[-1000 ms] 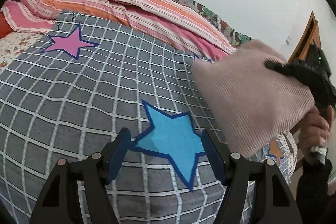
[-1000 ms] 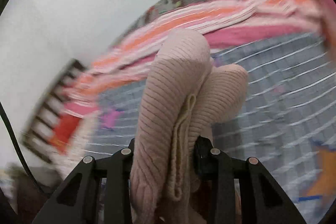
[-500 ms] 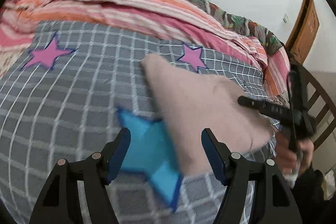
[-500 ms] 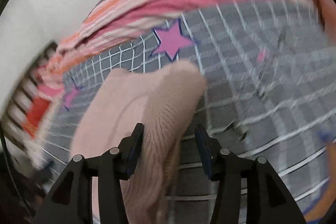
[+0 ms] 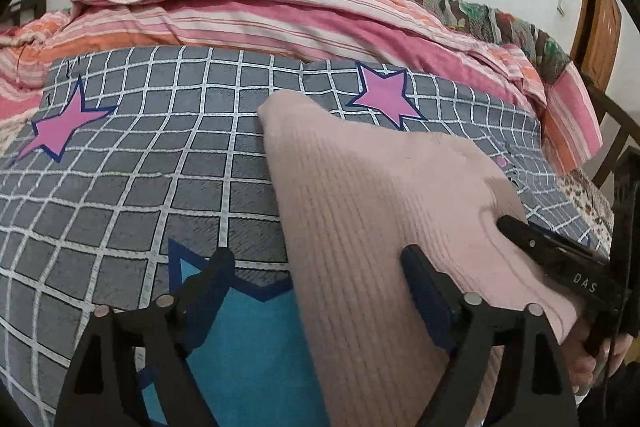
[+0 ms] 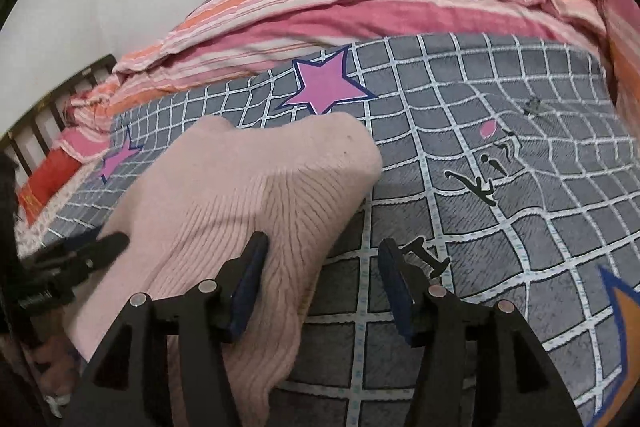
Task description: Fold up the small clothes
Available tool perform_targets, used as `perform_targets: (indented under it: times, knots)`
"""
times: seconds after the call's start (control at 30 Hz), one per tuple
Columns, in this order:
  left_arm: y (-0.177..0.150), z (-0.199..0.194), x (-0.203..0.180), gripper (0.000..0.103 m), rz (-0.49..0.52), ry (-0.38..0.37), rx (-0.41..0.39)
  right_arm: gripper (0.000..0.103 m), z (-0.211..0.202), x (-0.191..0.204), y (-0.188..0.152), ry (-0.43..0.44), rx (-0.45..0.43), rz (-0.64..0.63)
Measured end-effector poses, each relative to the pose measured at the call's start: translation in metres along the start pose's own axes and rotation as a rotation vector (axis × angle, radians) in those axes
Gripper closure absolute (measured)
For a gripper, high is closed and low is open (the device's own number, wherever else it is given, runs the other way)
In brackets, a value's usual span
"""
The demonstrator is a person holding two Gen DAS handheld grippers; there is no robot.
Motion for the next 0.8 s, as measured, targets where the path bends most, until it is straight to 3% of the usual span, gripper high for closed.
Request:
perform_targets:
  times: [0.23, 0.47, 0.8]
  knots:
    - [-0.0026, -0.0036, -0.0056, 0.015, 0.042, 0.068, -0.059, 0.044, -0.0020, 0.0042, -0.0018, -0.035, -0.030, -0.030]
    - [-0.0039, -0.0037, -0.0026, 0.015, 0.018, 0.040, -0.066, 0.040, -0.0031, 0.0019, -0.0016, -0.046, -0.037, -0.019]
    - [-0.0045, -0.0050, -0.0030, 0.013, 0.021, 0.056, -0.074, 0.039, -0.0048, 0.0042, -0.0016, -0.071, -0.059, -0.040]
Point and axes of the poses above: each gripper's, at about its wrist camera, not at the fingertips, and z roughly the way its jaws point, x to its left, y to its top, the point moved 6 cm from there along z, roughly the way its jaws point, and after that the axes turned 10 degrees about z, right-handed, at the moved point
